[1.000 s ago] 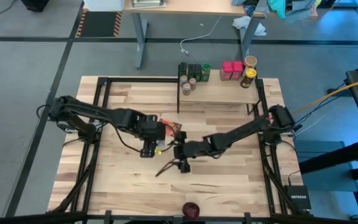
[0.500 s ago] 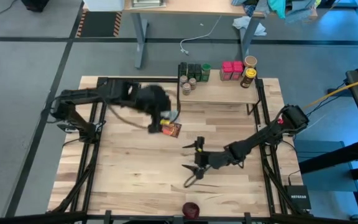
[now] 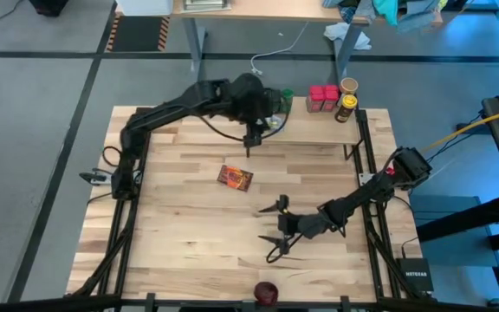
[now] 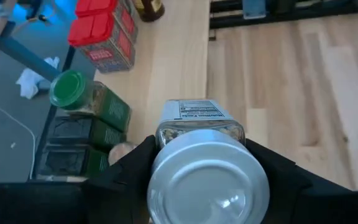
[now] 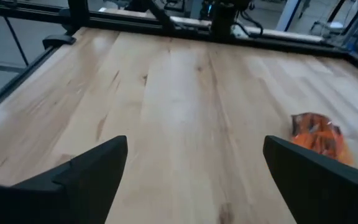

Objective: Shelf spices
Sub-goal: Put the white seasoning can on the shelf

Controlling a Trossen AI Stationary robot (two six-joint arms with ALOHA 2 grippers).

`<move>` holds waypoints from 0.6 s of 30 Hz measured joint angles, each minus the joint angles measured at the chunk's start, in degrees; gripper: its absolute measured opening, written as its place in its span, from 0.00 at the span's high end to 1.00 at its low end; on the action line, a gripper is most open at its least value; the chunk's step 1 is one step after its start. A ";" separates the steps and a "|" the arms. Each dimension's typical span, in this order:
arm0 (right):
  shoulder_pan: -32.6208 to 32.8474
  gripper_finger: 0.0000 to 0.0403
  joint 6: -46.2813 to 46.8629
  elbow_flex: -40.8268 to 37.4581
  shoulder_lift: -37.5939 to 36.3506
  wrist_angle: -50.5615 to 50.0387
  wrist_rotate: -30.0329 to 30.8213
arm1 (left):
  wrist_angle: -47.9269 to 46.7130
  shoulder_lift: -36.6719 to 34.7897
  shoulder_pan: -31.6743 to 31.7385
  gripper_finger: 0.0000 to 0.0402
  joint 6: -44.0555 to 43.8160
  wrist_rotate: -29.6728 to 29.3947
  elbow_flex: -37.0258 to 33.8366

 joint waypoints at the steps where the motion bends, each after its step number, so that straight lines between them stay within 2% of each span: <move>1: 0.13 0.05 1.19 -0.03 0.00 -0.04 -0.08 | 0.52 0.68 0.64 0.52 0.31 0.20 0.00; 6: 2.56 0.05 5.16 -0.56 0.04 -0.29 0.80 | 0.34 4.27 2.76 0.52 1.63 0.64 -0.09; 10: 5.56 0.05 6.87 -0.56 0.04 -0.16 4.79 | -2.57 3.91 1.76 0.52 2.29 1.14 -0.09; 14: 7.69 0.05 8.35 -0.56 0.04 -0.03 9.74 | -8.39 1.63 -0.92 0.52 1.74 1.45 -0.09; 18: 7.93 0.05 9.46 -0.54 0.06 0.71 9.47 | -17.65 -0.96 -4.58 0.52 -1.96 2.29 0.00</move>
